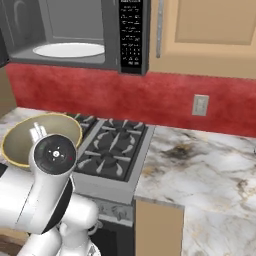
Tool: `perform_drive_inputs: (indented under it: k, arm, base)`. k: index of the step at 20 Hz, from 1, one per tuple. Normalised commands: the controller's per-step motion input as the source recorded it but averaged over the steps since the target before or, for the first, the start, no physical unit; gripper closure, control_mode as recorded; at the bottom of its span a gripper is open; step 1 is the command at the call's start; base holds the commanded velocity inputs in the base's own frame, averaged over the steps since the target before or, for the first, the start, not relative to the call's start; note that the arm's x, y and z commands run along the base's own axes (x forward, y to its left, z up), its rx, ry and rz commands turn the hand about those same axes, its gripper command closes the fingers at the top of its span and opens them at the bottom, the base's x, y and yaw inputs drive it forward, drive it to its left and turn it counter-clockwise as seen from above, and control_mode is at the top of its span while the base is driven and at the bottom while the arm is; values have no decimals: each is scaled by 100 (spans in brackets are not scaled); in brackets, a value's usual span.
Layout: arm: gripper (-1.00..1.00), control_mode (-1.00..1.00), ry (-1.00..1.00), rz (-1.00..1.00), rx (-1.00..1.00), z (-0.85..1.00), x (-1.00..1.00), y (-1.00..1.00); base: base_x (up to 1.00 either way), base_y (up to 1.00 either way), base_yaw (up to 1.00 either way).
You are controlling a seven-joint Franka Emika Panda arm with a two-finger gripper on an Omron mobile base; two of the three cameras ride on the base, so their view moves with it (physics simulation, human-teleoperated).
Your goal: The microwave is finished heating the shrimp and bell pepper. Take the bowl containing the food and place it on the dining counter.
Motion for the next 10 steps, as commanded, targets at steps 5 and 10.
perform_drive_inputs:
  k: [5, 10]
  arm:
    - [100, 100, 0, 0, 0, 0, 0, 0]
    - [100, 100, 0, 0, 0, 0, 0, 0]
  base:
    - [-59, -1, 56]
    - [-50, 0, 71]
